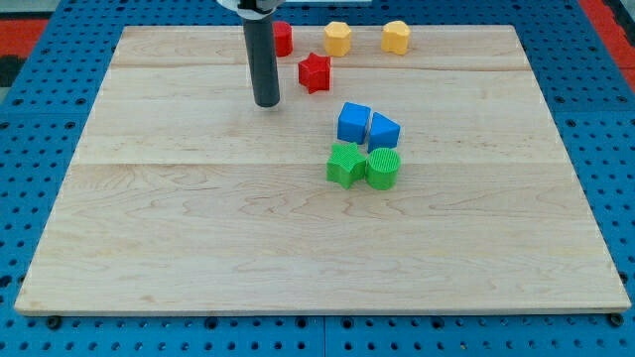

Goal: Separate the blue blocks from the green blocks

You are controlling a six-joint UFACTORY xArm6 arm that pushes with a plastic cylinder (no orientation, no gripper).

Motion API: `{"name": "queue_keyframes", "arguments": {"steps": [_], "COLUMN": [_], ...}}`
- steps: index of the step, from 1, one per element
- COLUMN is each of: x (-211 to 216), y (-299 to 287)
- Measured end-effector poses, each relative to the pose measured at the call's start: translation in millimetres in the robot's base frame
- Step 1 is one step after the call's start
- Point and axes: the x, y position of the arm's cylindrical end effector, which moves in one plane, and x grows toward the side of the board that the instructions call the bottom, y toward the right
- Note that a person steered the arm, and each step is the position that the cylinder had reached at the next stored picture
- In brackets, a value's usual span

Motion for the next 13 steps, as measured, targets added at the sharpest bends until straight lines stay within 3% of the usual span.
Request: {"name": "queue_keyframes", "arguments": {"steps": [4,5,6,8,9,10,11,13], "x": [5.4,40.5,63.1,64.6,64.6,97.2,96.6,51.4], "y": [-46.2,-31.2,19.8,142.6,157.7,147.5,127.7,125.3]}}
